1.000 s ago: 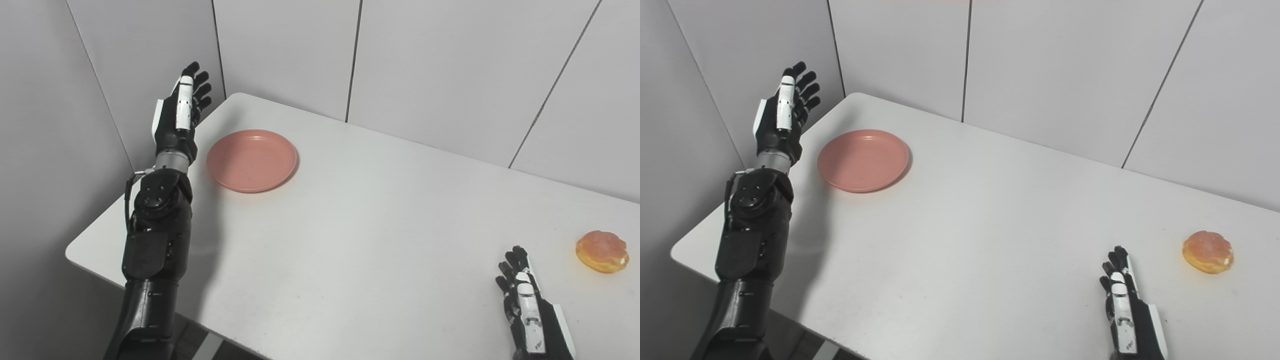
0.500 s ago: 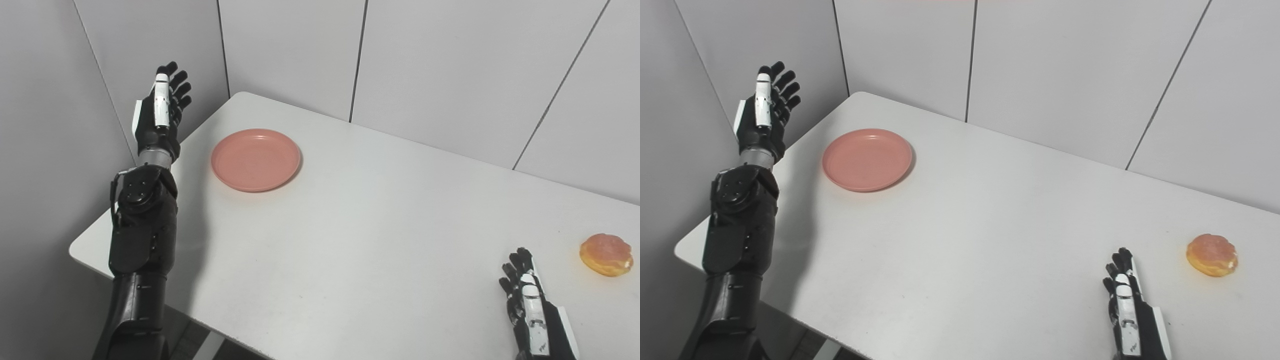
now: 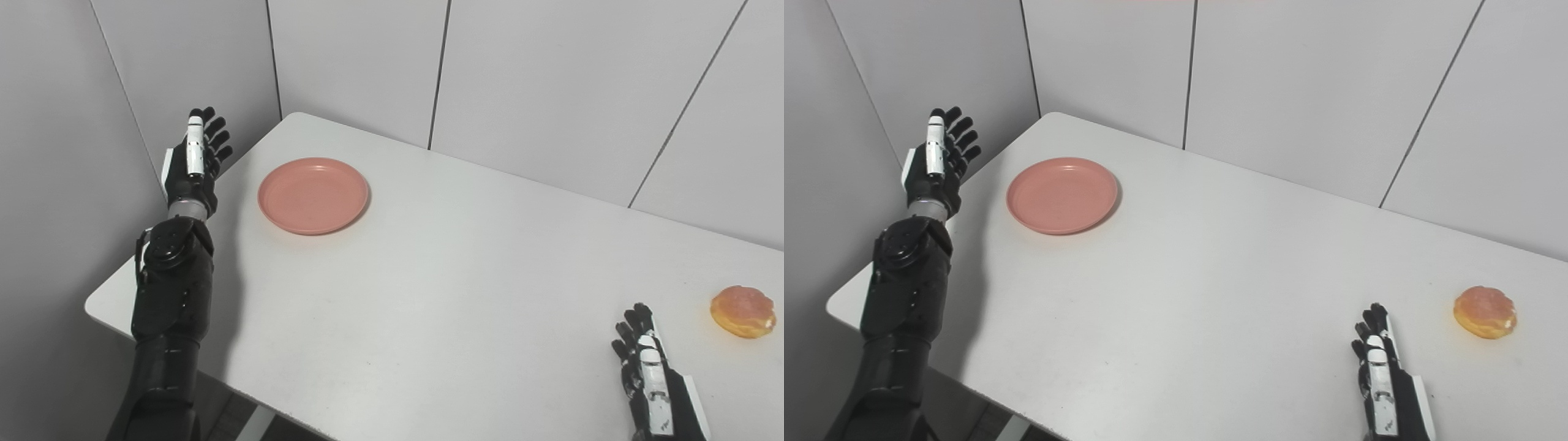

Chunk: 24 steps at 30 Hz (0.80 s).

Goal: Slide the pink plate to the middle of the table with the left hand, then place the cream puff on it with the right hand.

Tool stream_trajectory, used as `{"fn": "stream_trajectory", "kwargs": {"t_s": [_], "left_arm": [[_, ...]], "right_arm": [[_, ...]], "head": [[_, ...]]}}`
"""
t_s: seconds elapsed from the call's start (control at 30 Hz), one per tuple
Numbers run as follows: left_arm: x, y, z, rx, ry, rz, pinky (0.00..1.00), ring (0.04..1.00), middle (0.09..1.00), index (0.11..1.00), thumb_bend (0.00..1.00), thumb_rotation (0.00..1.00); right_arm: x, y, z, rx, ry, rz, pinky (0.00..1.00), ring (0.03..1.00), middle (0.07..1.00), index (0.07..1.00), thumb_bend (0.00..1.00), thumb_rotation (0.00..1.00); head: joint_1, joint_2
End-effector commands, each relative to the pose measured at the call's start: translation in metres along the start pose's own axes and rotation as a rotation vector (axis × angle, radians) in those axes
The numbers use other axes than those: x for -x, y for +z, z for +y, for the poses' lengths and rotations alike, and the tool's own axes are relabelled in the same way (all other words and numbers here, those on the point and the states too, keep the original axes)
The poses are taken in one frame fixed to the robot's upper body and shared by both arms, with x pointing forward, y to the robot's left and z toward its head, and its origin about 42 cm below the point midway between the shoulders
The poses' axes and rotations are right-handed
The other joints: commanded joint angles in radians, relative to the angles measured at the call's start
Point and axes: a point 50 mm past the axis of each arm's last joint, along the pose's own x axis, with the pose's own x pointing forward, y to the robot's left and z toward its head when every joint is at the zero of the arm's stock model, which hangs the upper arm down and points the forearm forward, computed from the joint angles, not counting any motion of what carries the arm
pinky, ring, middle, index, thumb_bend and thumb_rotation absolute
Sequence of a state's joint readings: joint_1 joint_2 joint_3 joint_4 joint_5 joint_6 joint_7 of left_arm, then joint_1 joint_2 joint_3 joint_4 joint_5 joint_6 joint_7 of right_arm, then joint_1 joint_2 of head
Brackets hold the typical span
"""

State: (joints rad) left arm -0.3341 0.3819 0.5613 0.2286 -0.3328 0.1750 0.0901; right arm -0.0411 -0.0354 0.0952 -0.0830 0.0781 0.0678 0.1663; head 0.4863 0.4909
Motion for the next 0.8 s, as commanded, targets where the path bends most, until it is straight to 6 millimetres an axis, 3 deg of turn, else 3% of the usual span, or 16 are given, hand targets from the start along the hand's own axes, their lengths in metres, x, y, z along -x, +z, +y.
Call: {"fn": "stream_trajectory", "kwargs": {"t_s": [0.0, 0.53, 0.77], "left_arm": [[-0.011, 0.023, 0.0, 0.006, -0.025, -0.093, 0.88, 0.905, 0.902, 0.881, 0.38, 1.0], [-0.015, -0.005, -0.003, 0.072, -0.039, -0.006, 0.95, 0.921, 0.927, 0.914, 0.36, 1.0], [-0.012, -0.019, -0.01, 0.046, -0.067, 0.021, 0.94, 0.925, 0.92, 0.904, 0.35, 1.0]], "right_arm": [[-0.006, 0.014, 0.0, 0.002, 0.01, -0.062, 1.0, 1.0, 1.0, 1.0, 0.03, 1.0], [-0.006, 0.014, 0.0, -0.001, 0.009, -0.047, 1.0, 1.0, 1.0, 1.0, 0.05, 1.0], [-0.005, 0.015, 0.0, 0.006, 0.006, -0.05, 1.0, 1.0, 1.0, 1.0, 0.03, 1.0]], "head": [[0.0, 0.001], [-0.001, 0.004], [-0.003, 0.006]]}}
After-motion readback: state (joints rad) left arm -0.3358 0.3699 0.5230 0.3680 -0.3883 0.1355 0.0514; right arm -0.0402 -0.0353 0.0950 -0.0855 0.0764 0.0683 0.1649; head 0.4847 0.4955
